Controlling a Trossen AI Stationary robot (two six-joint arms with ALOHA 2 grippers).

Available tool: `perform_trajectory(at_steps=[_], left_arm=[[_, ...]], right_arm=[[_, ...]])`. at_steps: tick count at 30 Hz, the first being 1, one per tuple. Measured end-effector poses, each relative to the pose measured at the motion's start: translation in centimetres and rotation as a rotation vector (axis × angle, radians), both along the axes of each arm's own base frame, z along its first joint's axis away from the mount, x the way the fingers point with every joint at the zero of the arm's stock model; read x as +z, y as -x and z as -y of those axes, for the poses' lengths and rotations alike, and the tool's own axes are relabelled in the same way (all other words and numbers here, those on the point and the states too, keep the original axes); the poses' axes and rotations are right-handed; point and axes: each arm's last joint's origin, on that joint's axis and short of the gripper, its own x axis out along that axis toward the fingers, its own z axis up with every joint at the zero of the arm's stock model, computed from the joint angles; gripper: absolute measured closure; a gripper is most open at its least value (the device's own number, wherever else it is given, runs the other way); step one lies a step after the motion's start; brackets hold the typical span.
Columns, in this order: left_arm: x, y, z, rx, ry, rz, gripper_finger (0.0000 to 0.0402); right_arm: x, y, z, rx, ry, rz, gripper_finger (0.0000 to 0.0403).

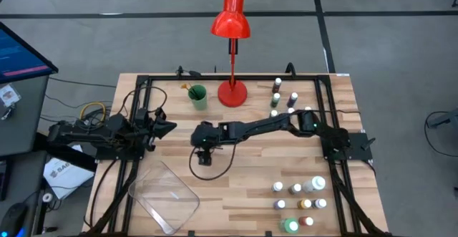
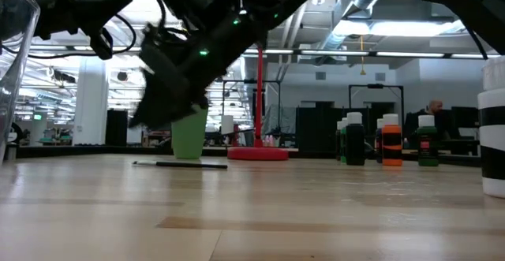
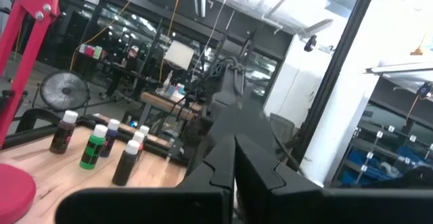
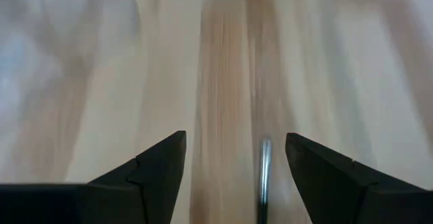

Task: Pick & Place Paint Supplies
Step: Put the silver paint brush into the green cup

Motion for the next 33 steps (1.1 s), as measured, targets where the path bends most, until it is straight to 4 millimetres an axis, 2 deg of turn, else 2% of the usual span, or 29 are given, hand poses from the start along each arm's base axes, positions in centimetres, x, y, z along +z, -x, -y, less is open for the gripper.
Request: perform_trajectory(at_steps=[4, 8, 12, 15, 19, 25, 33], left_arm=[[-0.1, -0.1, 0.0, -0.002, 0.0, -0.009, 0.0401], [-0.1, -0.1, 0.0, -0.003, -0.001, -0.015, 0.0401], [-0.1, -0.2, 0.0, -0.003, -0.001, -0.018, 0.0401], [-0.2, -0.2, 0.0, -0.002, -0.001, -0.019, 0.0401], [-0.2, -0.2, 0.0, -0.001, -0.001, -0.023, 0.0401], [-0.2, -0.2, 0.0, 0.001, 0.0, -0.024, 0.0401], [-0.2, -0.2, 0.0, 0.001, 0.0, -0.023, 0.0401]], right_arm=[[0.0, -0.3, 0.8, -0.015, -0.001, 0.035, 0.0153], [-1.4, -0.5, 1.7, -0.032, -0.001, 0.019, 0.0154], [-1.9, -1.0, 2.6, -0.047, -0.005, 0.054, 0.0154], [-3.1, -0.9, 3.0, -0.04, -0.021, 0.022, 0.0154], [-4.1, -1.0, 2.9, -0.034, -0.046, 0.01, 0.0154], [-4.4, -0.9, 2.7, -0.033, -0.038, -0.017, 0.0157], [-4.4, -0.8, 4.1, -0.063, -0.015, -0.017, 0.0218]])
